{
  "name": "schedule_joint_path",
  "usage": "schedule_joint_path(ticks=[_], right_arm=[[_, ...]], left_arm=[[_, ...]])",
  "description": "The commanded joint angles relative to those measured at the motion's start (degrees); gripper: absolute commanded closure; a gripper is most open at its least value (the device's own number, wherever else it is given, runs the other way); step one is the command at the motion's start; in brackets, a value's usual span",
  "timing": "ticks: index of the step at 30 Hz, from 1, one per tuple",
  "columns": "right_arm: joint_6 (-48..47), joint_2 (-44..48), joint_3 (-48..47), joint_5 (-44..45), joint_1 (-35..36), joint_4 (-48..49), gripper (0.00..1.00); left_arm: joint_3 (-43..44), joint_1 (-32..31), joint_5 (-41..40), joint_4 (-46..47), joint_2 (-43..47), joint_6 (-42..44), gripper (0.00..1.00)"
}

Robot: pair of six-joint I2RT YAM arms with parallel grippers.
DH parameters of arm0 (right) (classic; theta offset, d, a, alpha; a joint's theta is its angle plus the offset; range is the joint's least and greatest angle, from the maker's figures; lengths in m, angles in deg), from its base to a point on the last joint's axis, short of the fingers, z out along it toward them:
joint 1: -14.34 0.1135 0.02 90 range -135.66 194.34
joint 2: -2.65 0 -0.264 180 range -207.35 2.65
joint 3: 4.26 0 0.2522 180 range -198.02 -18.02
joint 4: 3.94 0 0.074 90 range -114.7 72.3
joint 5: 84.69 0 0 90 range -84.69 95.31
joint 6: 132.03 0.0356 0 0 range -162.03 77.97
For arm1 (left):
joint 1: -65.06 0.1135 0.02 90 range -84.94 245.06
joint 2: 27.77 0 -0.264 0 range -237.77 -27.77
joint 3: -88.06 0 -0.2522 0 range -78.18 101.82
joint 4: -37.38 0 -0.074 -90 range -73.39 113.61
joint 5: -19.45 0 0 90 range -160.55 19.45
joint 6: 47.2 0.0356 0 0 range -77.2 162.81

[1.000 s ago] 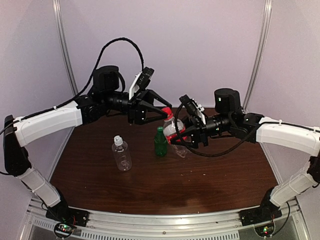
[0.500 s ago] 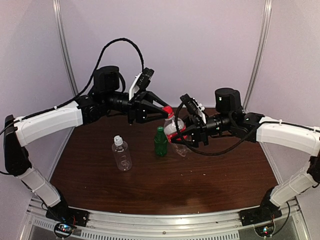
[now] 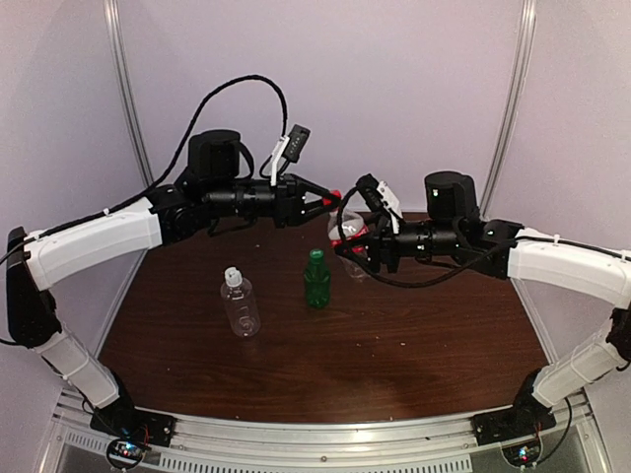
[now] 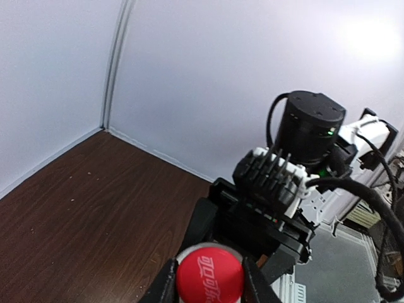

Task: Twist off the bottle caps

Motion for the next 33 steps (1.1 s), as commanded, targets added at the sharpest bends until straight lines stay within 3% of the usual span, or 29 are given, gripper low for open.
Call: schedule_joint_path(ticks=[1, 8, 14, 21, 33], right_arm=[[1.41, 1.57, 0.7, 19.55, 0.64, 0.2, 0.57], [0.54, 2.23, 1.51, 25.85, 2.37, 0.35, 0.57], [-0.97, 4.05, 3.14, 21.49, 2.4, 2.29, 0.57], [-1.21, 5.29, 4.93, 18.84, 2.11, 3.51, 0.58], [1.4, 9.38, 7.32, 19.29, -3.46, 3.08, 0.57]], left_arm=[[3.45, -4.05, -22.14, -3.43, 1.98, -7.71, 0.89], [4.71, -5.61, -25.84, -3.83, 0.86, -9.06, 0.87], [4.19, -5.6, -19.43, -0.03, -0.48, -8.54, 0.82], [2.64, -4.97, -20.09, 1.48, 1.4, -6.64, 0.82], [-7.57, -3.86, -18.16, -1.59, 5.14, 10.04, 0.8]])
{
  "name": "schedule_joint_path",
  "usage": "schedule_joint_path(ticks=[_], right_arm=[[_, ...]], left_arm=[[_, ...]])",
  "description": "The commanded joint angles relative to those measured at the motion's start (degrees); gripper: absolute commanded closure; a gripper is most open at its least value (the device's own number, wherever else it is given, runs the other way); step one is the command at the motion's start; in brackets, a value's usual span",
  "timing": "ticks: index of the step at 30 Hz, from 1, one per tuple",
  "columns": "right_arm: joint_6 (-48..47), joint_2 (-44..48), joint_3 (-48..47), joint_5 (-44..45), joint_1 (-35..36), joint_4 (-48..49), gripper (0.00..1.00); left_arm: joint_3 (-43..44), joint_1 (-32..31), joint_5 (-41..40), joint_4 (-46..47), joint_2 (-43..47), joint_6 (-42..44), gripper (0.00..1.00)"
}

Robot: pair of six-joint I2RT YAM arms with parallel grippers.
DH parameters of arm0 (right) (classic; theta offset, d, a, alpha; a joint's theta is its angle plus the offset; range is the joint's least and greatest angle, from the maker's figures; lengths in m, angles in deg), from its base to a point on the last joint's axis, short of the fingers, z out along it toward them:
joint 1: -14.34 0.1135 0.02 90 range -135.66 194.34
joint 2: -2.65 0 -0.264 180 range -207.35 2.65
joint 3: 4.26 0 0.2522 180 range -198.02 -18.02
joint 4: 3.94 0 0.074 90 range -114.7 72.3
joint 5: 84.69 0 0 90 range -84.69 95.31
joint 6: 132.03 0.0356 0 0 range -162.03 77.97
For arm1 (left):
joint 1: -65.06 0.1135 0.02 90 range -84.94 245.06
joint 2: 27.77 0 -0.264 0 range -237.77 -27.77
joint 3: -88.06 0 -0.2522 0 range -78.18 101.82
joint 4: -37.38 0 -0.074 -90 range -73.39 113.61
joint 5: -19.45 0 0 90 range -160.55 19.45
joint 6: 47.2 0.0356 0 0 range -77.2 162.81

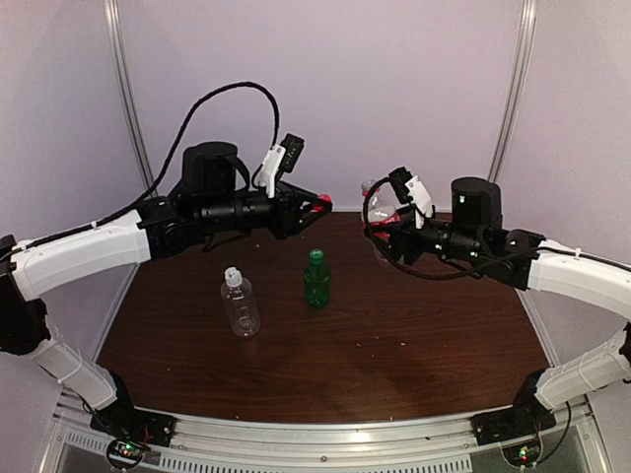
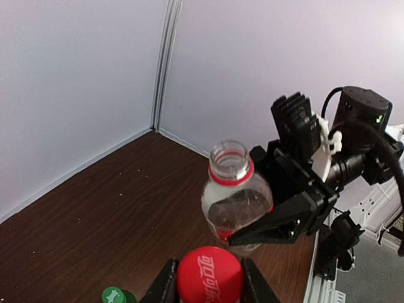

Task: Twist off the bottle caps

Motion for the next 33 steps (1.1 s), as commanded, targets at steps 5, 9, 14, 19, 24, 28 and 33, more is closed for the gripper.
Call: schedule_joint_path(ticks=[5, 9, 14, 19, 24, 28, 33], right_arm=[[4.45, 2.48, 1.29, 1.15, -4.5, 1.12, 0.57], [6.67, 2.21, 1.34, 2.63, -6.39, 0.84, 0.57], [7.69, 3.3, 2.35, 3.65, -8.18, 1.21, 0.56], [7.87, 4.1, 3.13, 3.54, -9.74, 1.09, 0.56], [8.62, 4.58, 4.48, 2.41, -10.91, 1.81, 0.56], [8.88, 4.87, 5.36, 2.11, -11.3, 2.19, 0.56], [8.97, 5.05, 5.92, 1.8, -11.68, 2.3, 0.56]], left_arm=[[-8.34, -1.4, 4.19, -2.43, -1.6, 14.25, 0.79], [-10.83, -2.26, 5.28, -2.01, -5.72, 15.35, 0.78], [-14.62, -3.66, 5.3, 3.66, -10.55, 15.56, 0.78], [-14.77, -6.22, 2.66, 4.87, -16.61, 16.67, 0.78], [-14.01, -7.76, 0.38, 5.19, -21.76, 17.16, 0.77], [-13.57, -7.93, -1.14, 5.22, -24.21, 17.51, 0.75], [-13.37, -7.91, -2.15, 5.34, -26.75, 18.85, 0.74]])
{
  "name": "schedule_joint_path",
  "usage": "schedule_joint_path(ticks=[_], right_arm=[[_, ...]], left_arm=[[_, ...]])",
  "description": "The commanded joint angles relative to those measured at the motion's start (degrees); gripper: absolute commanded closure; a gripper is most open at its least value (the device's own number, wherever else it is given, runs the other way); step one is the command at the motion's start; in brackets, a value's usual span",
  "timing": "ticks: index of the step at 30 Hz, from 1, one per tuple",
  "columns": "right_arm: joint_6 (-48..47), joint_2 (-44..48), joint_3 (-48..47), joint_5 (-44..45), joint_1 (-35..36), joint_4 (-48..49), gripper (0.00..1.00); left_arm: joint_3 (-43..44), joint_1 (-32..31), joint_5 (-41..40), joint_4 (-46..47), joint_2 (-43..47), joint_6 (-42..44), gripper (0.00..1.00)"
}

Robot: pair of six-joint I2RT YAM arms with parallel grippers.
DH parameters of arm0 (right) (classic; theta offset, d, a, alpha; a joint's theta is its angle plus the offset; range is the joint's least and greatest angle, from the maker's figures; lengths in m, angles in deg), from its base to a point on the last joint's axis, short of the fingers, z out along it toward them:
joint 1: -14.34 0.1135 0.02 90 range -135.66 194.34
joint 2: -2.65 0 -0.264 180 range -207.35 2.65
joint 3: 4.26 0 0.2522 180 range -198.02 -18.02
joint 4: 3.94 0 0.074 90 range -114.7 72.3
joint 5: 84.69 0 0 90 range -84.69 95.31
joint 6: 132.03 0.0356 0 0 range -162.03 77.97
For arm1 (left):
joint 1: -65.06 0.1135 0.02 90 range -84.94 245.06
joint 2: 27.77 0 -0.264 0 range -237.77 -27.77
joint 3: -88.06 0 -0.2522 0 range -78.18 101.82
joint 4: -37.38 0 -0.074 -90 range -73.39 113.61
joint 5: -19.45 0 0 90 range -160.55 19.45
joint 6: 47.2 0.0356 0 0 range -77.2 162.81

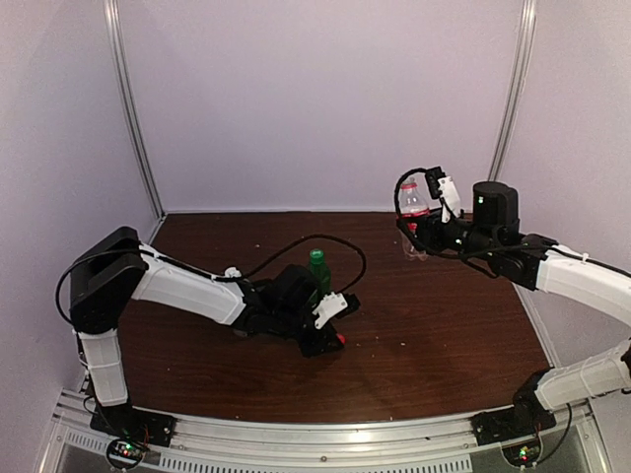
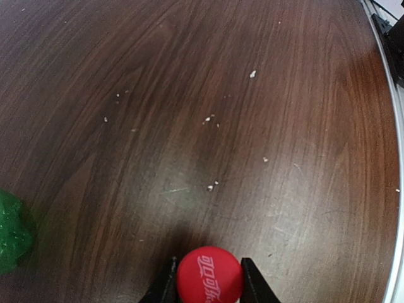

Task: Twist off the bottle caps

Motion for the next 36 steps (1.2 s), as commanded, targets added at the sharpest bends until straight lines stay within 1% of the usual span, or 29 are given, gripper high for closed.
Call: schedule_joint_path(ticks=[1, 4, 8, 10, 17, 22, 27, 30, 33, 36], right_arm=[[0.73, 1.17, 0.86, -0.49, -0.61, 1.73, 0.56], [0.73, 1.12, 1.05, -0.64, -0.79, 1.64, 0.56], [0.67, 1.04, 1.41, -0.83, -1.02, 1.64, 0.56], [0.69, 0.96, 1.56, -0.86, -1.13, 1.64, 0.56], [-0.11, 1.7, 3.01, -1.77, -1.71, 1.36, 0.56], [-1.37, 3.22, 4.63, -3.54, -2.08, 1.74, 0.56], [-3.4, 4.82, 6.7, -9.52, -2.28, 3.05, 0.56], [-4.81, 5.03, 7.62, -15.84, -2.28, 3.71, 0.55], [-5.66, 4.59, 8.22, -22.49, -2.26, 4.67, 0.55], [-5.91, 3.87, 8.17, -27.58, -2.15, 5.22, 0.54]], left_arm=[[1.3, 0.03, -1.87, 3.14, -2.09, 2.19, 0.74], [1.35, 0.04, -1.75, 3.31, -2.96, 2.98, 0.74], [1.43, 0.07, -1.91, 3.0, -3.6, 4.35, 0.68], [1.71, 0.09, -1.88, 2.45, -3.57, 4.71, 0.64], [2.95, 0.03, -1.78, 0.41, -1.95, 6.15, 0.43], [4.6, 0.11, -1.14, -2.69, 1.32, 6.57, 0.34], [6.4, 0.33, 1.1, -3.85, 7.85, 6.09, 0.25], [8.73, 1.01, 3.57, -5.09, 11.21, 4.89, 0.2], [11.37, 2.49, 6.2, -5.57, 13.52, 2.7, 0.17], [14.99, 4.8, 9.69, -6.06, 14.86, -2.56, 0.16]])
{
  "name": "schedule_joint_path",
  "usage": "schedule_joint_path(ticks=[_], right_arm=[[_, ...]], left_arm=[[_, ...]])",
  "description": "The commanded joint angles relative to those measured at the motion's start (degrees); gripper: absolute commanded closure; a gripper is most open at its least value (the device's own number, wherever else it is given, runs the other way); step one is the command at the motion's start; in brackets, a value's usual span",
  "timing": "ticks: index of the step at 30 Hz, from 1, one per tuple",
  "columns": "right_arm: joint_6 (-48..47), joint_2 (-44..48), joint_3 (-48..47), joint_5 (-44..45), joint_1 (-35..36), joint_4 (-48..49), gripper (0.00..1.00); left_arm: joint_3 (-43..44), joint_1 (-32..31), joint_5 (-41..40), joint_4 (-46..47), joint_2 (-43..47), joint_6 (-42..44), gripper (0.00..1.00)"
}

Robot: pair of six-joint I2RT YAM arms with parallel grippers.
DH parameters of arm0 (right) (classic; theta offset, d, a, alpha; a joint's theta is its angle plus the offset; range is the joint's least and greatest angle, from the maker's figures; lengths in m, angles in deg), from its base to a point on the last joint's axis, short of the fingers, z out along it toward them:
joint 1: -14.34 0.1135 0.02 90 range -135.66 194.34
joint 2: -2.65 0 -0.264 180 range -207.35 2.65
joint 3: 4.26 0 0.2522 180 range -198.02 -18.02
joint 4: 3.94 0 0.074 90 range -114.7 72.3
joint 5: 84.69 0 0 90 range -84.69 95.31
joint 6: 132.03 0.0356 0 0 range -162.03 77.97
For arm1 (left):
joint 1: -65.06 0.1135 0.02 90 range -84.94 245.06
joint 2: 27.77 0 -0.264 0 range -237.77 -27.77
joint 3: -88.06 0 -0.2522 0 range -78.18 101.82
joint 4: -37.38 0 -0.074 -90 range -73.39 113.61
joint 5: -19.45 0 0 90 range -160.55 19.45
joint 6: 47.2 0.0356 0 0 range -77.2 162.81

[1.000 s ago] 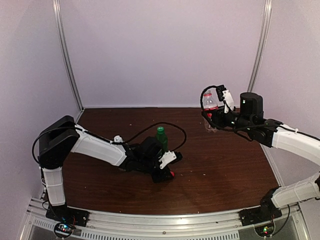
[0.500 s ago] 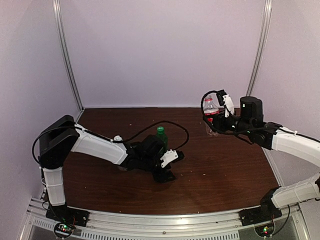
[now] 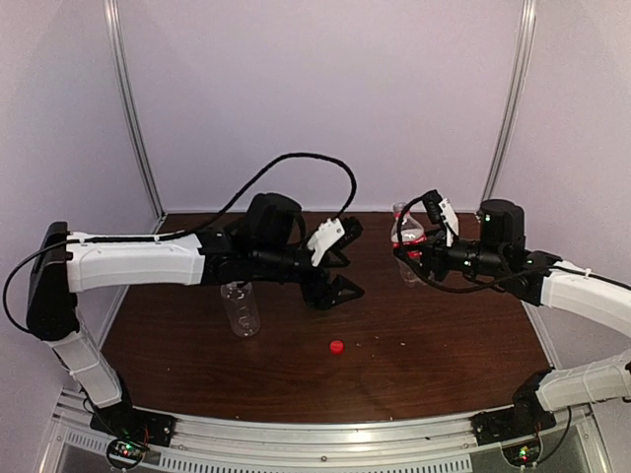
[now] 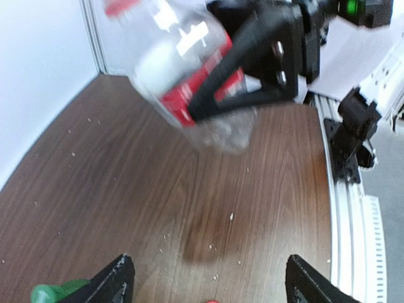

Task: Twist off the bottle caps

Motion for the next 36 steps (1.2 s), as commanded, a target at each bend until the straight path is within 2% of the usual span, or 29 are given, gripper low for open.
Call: schedule_joint_path(ticks=[1, 6, 20, 28, 36], right_arm=[[-1.63, -0.5, 0.23, -11.48, -0.11, 3.21, 0.54], [-1.76, -1.56, -0.15, -16.48, 0.43, 4.06, 0.53], [-1.64, -5.34, -3.62, -20.63, 3.55, 3.97, 0.51], [-1.4, -6.38, -3.99, -20.13, 4.06, 4.17, 0.51], [-1.45, -6.44, -4.09, -18.43, 4.29, 3.34, 0.51]], left_arm=[[5.56, 3.94, 7.08, -0.23, 2.35, -7.63, 0.16], [10.64, 7.68, 15.02, 2.27, 1.52, -16.3, 0.15], [22.98, 7.61, 22.3, 0.99, -6.7, -20.12, 0.16], [25.26, 6.3, 24.11, -1.58, -9.29, -18.84, 0.28], [26.08, 5.95, 25.71, -2.3, -10.85, -18.26, 0.5]])
